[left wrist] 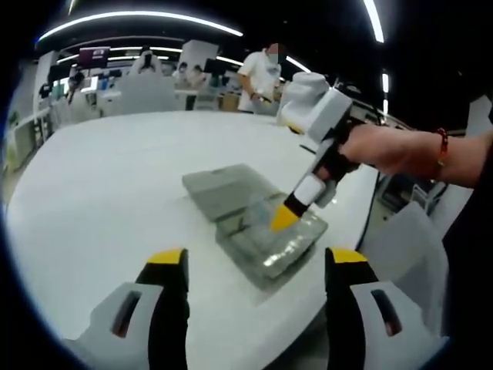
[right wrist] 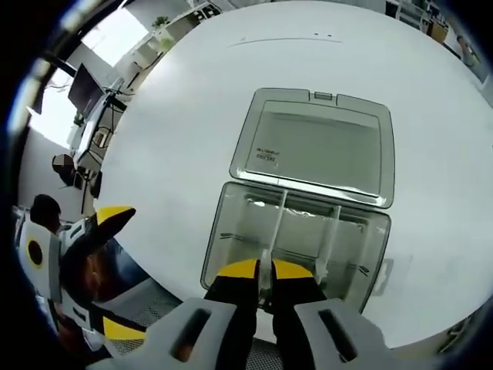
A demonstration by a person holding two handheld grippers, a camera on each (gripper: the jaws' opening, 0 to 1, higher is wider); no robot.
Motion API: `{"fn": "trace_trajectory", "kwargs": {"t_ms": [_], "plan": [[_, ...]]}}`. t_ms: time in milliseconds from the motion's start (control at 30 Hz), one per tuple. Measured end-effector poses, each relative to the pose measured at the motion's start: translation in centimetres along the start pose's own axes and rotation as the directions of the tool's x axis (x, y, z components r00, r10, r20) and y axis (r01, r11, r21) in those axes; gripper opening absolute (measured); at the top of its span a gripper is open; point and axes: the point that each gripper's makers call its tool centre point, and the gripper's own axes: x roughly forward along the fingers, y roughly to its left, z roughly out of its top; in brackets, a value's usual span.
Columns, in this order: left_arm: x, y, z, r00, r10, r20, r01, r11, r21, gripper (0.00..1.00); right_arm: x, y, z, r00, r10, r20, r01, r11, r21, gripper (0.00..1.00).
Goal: Insert the divider into the dual guide fixture by aligning both edges with the guide slots and pushing it downward to the bottom, including one-sided entry, uneven engagement, binding, and posture correction.
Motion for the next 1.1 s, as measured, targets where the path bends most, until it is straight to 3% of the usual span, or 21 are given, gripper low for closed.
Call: {"fn": "trace_trajectory", "kwargs": {"t_ms": [833,1100], "plan": [[0.4,-0.2,-0.3,1.000,-0.013,-0.001,0.013,1.000,-0.008,0.71,1.2,0.5,0.2,0.995,-0.055,-0.078,0.045,0.992,-0.117,0.01],[0.6,-0.5,0.1,1.000,-0.022,0.002,0.022,1.000,0.002,0.72,1.5,0.4,0.0,0.994,-0.049,-0.101,0.037,0.992,-0.119,0.01]]}}
